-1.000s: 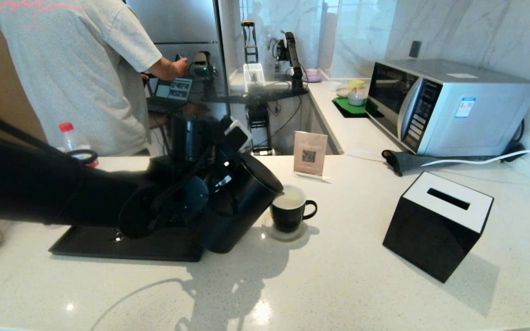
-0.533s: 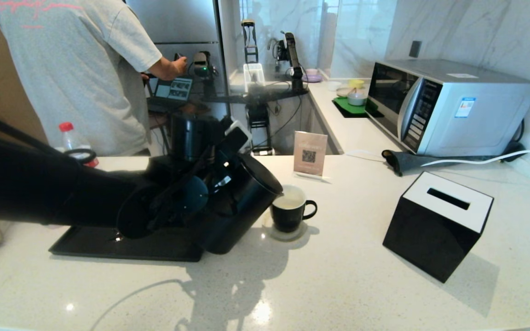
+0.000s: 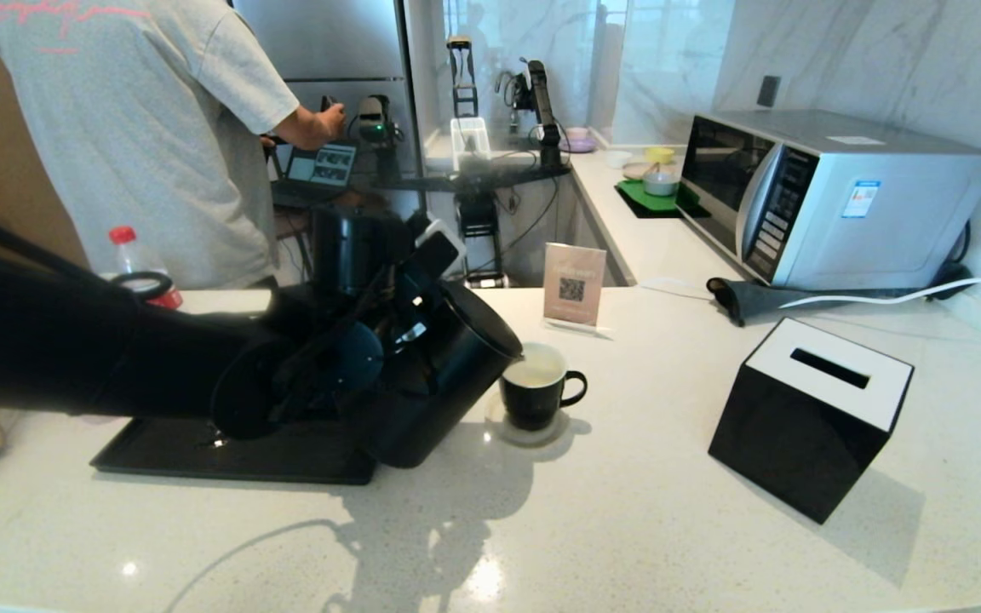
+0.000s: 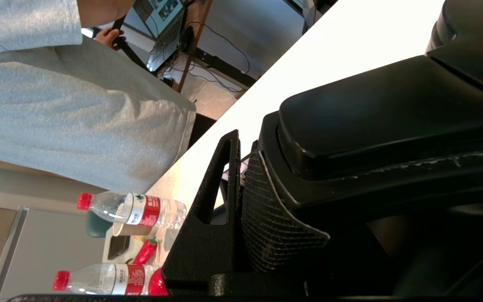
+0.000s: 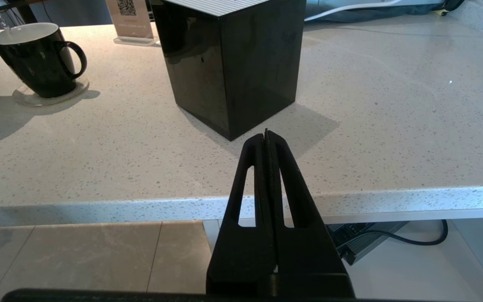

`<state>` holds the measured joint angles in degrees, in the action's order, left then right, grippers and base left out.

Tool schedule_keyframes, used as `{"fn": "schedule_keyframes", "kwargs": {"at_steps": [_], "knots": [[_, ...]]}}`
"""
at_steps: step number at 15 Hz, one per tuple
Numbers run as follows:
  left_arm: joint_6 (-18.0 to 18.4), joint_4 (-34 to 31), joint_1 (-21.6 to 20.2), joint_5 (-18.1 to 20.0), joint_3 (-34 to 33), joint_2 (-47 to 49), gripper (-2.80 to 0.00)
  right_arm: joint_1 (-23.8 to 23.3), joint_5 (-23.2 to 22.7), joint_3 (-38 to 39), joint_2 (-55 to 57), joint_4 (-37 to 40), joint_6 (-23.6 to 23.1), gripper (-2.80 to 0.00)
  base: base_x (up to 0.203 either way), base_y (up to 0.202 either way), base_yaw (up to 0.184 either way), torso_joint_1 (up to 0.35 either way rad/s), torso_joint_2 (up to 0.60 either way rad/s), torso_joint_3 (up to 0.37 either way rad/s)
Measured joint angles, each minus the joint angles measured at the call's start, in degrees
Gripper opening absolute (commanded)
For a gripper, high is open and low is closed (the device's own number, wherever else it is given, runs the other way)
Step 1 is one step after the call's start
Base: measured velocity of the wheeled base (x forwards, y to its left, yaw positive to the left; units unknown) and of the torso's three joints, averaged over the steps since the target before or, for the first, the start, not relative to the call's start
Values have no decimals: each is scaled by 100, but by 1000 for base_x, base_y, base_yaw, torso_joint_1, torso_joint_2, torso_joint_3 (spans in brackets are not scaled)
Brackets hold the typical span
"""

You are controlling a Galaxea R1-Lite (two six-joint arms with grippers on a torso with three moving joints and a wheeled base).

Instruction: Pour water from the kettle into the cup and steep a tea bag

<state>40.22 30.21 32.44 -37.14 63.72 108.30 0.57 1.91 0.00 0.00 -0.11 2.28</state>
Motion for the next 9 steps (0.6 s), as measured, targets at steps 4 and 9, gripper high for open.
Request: {"fn": "schedule_keyframes", "kwargs": {"at_steps": [4, 9], "knots": [[8, 0, 0, 0, 14, -6, -280, 0, 0, 0, 0, -1, 2, -280, 0, 0, 0, 0, 0, 0], [13, -2, 0, 0, 30, -15, -280, 0, -1, 0, 0, 0, 0, -280, 0, 0, 0, 0, 0, 0]]}}
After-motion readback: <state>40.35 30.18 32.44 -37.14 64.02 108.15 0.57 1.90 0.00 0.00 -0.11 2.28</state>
